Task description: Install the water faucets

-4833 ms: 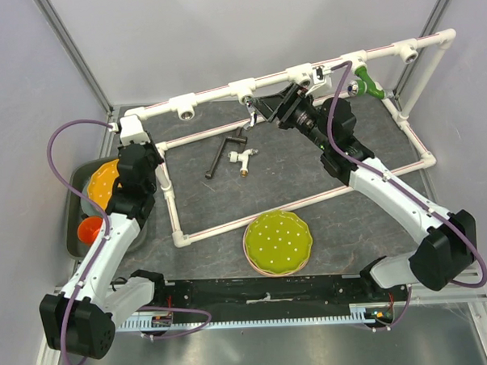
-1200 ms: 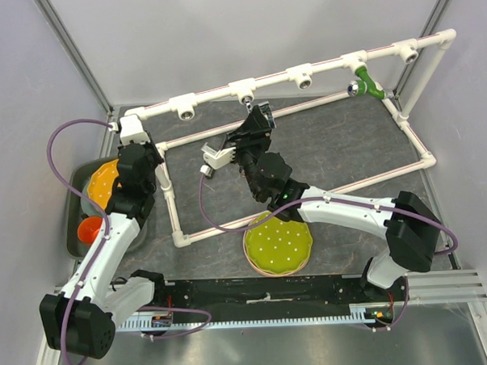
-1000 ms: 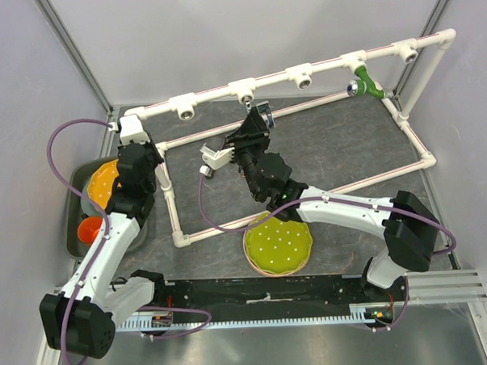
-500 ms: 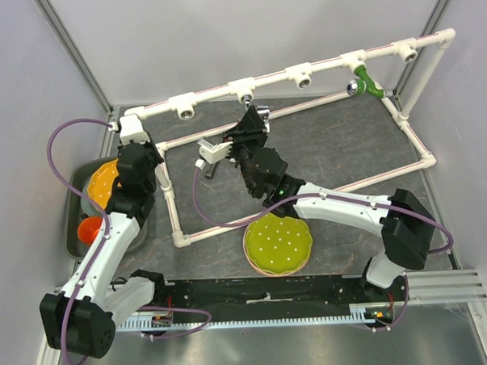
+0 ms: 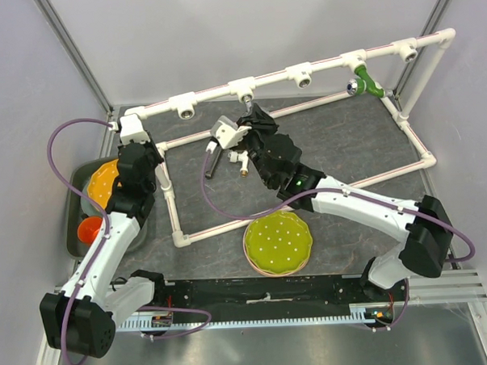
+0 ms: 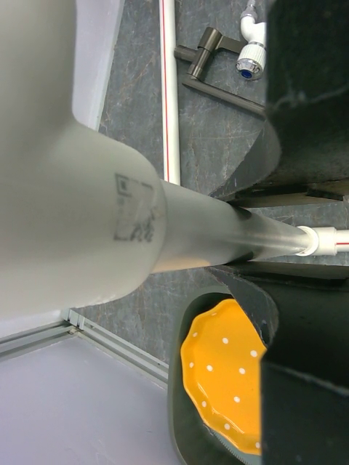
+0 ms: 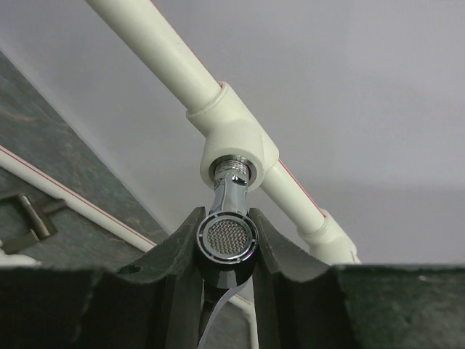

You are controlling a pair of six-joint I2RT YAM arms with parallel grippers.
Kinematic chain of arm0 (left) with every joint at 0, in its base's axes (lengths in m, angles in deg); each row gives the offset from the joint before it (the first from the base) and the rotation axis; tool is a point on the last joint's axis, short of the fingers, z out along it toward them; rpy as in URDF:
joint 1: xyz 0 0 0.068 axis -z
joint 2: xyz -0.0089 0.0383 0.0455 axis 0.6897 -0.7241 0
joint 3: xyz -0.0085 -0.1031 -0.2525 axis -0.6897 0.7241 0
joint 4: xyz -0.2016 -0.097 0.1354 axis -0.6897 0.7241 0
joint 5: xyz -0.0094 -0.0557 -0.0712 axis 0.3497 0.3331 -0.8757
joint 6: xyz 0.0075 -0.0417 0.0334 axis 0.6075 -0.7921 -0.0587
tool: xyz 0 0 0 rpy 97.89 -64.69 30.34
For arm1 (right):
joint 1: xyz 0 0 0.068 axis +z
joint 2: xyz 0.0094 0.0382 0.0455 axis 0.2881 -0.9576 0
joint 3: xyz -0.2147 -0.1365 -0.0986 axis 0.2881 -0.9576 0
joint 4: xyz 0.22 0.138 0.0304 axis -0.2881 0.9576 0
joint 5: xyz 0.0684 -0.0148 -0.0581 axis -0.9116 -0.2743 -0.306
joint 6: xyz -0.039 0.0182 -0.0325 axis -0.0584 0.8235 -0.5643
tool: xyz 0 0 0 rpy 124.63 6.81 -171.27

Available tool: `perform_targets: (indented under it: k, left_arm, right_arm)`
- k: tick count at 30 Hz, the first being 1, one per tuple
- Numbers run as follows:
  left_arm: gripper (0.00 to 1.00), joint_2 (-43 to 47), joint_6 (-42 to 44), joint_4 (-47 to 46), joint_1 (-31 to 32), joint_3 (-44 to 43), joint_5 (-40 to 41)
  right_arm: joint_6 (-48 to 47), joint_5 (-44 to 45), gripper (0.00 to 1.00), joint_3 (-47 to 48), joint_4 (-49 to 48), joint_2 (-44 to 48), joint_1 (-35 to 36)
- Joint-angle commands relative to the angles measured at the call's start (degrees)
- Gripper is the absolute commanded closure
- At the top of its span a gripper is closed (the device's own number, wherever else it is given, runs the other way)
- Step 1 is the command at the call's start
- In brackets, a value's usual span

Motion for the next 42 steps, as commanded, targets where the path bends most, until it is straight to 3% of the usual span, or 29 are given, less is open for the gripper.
perform_targets:
  k: [1,17,22,37,42]
  left_arm:
    - [0.98,0.06,-5.41,0.24,0.03,-1.73,-0.65]
    - [0.98,0.5,-5.67,0.33,0.03,-1.82,-1.18]
    - [0.98,0.67,-5.76,0.33,0.03,-1.82,-1.18]
    - [0.98,1.2,-5.93,0.5,0.03,-1.91,-1.26]
    - [0.98,1.29,-5.93,0.5,0.03,-1.73,-1.18]
  right_arm:
    - [16.69,-4.23,1.0,3.14,4.29,3.41,-4.43]
    - [61.31,-15.83,1.0,2.52,5.43,6.14,-14.19]
    - [71.1,-17.6,1.0,2.52,5.61,6.05,-15.6]
    - [69.19,-19.62,1.0,-3.1,2.01,10.09,-15.6]
    - [65.14,-26.01,1.0,-4.07,1.04,10.8,-15.6]
